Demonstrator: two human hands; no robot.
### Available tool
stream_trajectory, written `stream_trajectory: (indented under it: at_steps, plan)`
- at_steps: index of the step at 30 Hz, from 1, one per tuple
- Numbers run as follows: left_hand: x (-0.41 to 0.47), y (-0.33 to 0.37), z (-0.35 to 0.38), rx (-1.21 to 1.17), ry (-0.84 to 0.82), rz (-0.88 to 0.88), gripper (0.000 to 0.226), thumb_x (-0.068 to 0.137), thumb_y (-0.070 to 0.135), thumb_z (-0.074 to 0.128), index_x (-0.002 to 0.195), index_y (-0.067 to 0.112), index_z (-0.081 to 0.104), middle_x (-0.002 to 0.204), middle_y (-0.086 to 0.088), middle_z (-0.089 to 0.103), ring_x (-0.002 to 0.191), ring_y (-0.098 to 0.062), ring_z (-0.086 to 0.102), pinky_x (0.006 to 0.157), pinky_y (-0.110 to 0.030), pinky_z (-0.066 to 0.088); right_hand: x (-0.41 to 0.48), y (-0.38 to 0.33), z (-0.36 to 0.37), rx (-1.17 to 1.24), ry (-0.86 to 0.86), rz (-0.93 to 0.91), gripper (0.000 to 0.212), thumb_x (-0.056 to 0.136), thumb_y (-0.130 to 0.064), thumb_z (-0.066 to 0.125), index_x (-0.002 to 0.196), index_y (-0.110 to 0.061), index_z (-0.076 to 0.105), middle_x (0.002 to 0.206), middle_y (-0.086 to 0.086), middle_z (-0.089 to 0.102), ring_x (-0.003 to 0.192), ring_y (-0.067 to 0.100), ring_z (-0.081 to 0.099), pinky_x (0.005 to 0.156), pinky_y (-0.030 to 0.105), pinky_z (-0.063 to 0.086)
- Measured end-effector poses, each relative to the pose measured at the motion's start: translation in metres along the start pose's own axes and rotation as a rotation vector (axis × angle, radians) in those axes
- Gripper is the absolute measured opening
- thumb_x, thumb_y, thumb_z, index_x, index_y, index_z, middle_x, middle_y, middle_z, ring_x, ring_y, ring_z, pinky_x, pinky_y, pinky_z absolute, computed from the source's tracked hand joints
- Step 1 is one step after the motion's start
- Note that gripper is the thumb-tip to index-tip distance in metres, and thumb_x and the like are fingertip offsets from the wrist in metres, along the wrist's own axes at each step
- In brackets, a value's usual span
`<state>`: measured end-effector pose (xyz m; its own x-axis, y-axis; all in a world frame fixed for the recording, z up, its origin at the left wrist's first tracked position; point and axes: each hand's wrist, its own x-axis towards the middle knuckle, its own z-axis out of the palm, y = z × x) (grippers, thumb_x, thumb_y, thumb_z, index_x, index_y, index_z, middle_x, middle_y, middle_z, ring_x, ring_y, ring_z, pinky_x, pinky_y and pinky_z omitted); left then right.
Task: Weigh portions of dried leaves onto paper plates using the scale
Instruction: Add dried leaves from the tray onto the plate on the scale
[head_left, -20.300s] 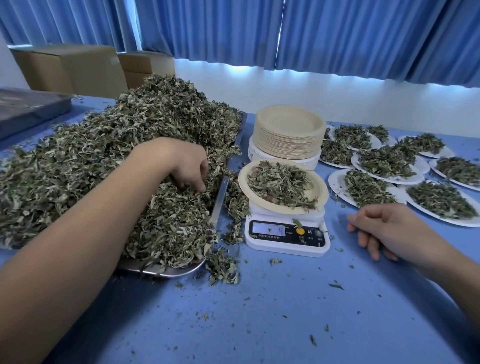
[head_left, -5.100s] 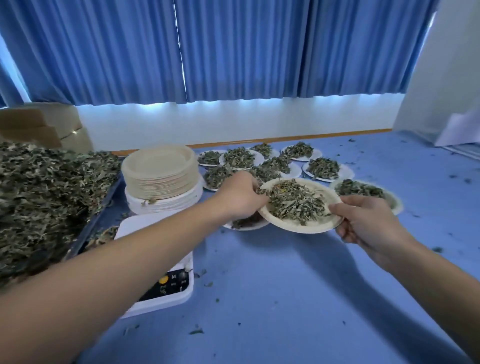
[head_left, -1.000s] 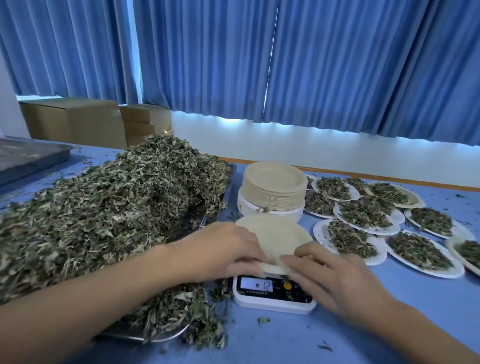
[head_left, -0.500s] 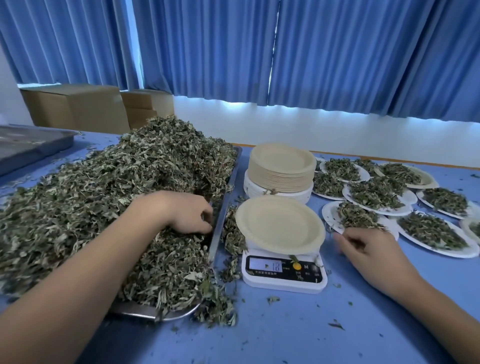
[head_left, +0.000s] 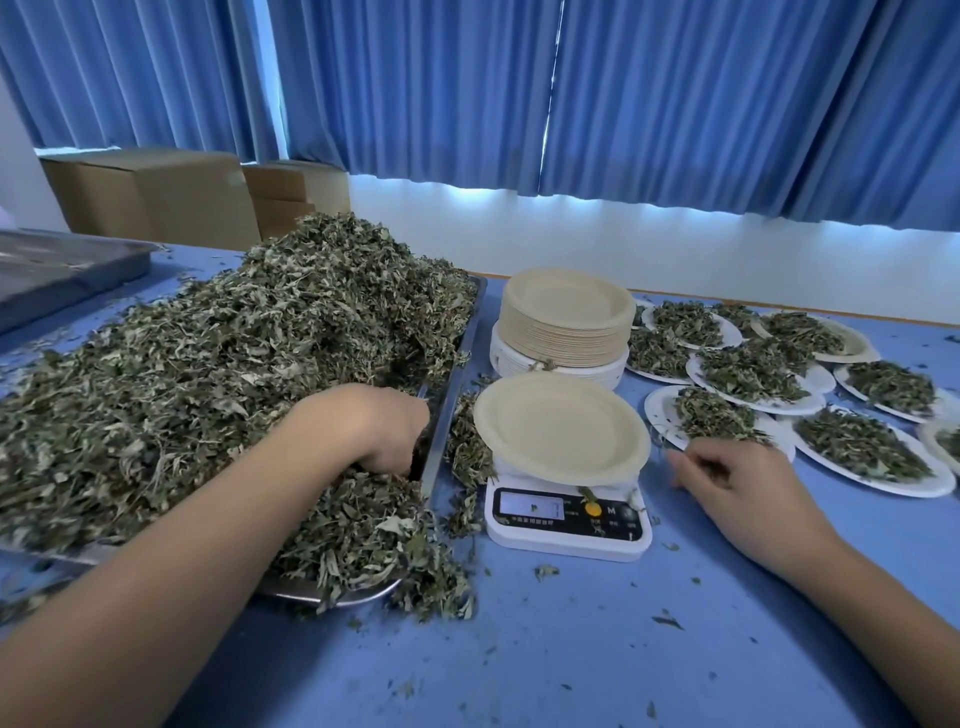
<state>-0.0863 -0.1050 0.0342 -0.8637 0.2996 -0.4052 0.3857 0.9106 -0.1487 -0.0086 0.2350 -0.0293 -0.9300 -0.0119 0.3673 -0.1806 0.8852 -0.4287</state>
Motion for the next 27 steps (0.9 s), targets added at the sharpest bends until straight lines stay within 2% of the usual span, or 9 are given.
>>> stream_trajectory:
  at_steps: [2,6,9,12,16,19,21,24,27]
  plan:
    - [0.002,0.000,0.001,-0.011,0.024,-0.024,0.010,0.097,0.011,0.053,0.094,0.006,0.061,0.078,-0.001,0.054,0.062,-0.017,0.047,0.059,-0.029,0.041,0.000,0.000,0.000,0.007,-0.003,-0.002,0.041,0.101,-0.036,0.058,0.064,-0.021,0.064,0.050,0.003,0.053,0.049,0.019,0.049,0.052,0.034,0.038]
    - [0.004,-0.008,0.002,-0.113,0.089,-0.073,0.029,0.100,0.022,0.057,0.123,0.003,0.057,0.092,-0.003,0.060,0.071,-0.019,0.054,0.061,-0.027,0.045,-0.001,0.000,0.000,0.013,0.006,-0.004,0.041,0.101,-0.036,0.059,0.062,-0.022,0.062,0.049,0.000,0.053,0.048,0.018,0.049,0.053,0.035,0.041]
    - [0.010,-0.017,0.003,-0.286,0.220,-0.089,0.013,0.101,0.019,0.056,0.102,0.006,0.058,0.085,-0.003,0.063,0.061,-0.012,0.052,0.053,-0.021,0.045,0.000,0.000,0.001,0.016,0.002,-0.007,0.041,0.101,-0.036,0.059,0.062,-0.024,0.062,0.050,0.001,0.053,0.048,0.019,0.049,0.052,0.034,0.039]
    - [0.012,-0.022,-0.003,-0.449,0.492,-0.116,0.014,0.100,0.017,0.056,0.087,0.014,0.054,0.079,-0.001,0.062,0.058,-0.011,0.058,0.049,-0.020,0.047,-0.001,0.000,0.000,0.026,-0.001,-0.012,0.041,0.101,-0.035,0.059,0.062,-0.024,0.062,0.049,0.001,0.053,0.045,0.017,0.046,0.052,0.033,0.038]
    - [0.014,-0.026,-0.015,-0.458,0.911,-0.072,0.011,0.100,0.018,0.054,0.091,0.018,0.049,0.070,-0.001,0.061,0.053,-0.018,0.062,0.046,-0.033,0.052,-0.001,0.000,-0.001,0.034,-0.005,-0.010,0.040,0.101,-0.035,0.059,0.063,-0.024,0.063,0.050,0.002,0.053,0.045,0.018,0.045,0.052,0.032,0.036]
    - [0.019,-0.025,-0.021,-0.235,0.775,-0.059,0.004,0.101,0.018,0.051,0.101,0.013,0.051,0.072,-0.003,0.059,0.057,-0.022,0.061,0.056,-0.040,0.057,-0.001,0.000,-0.001,0.030,-0.012,-0.005,0.040,0.101,-0.037,0.059,0.064,-0.022,0.063,0.050,0.003,0.052,0.048,0.021,0.047,0.053,0.033,0.037]
    - [0.023,-0.025,-0.023,-0.089,0.705,-0.030,0.007,0.101,0.019,0.050,0.104,0.013,0.050,0.070,-0.001,0.052,0.058,-0.023,0.056,0.056,-0.036,0.050,-0.001,0.001,-0.001,0.032,-0.012,-0.006,0.040,0.101,-0.037,0.059,0.064,-0.023,0.063,0.050,0.002,0.053,0.048,0.021,0.047,0.052,0.033,0.037]
    - [0.028,-0.030,-0.023,-0.042,0.796,-0.014,0.014,0.102,0.025,0.050,0.112,0.015,0.047,0.068,-0.001,0.050,0.060,-0.029,0.056,0.052,-0.033,0.040,-0.001,0.002,0.000,0.035,-0.010,-0.006,0.039,0.101,-0.036,0.059,0.064,-0.024,0.063,0.050,0.000,0.053,0.044,0.014,0.043,0.052,0.032,0.036]
    - [0.032,-0.034,-0.024,-0.108,0.895,0.031,0.013,0.102,0.025,0.052,0.106,0.017,0.043,0.067,-0.001,0.054,0.056,-0.028,0.057,0.049,-0.035,0.044,0.000,0.003,0.000,0.043,-0.018,-0.002,0.038,0.101,-0.036,0.060,0.065,-0.024,0.063,0.050,-0.003,0.053,0.042,0.010,0.041,0.051,0.031,0.036]
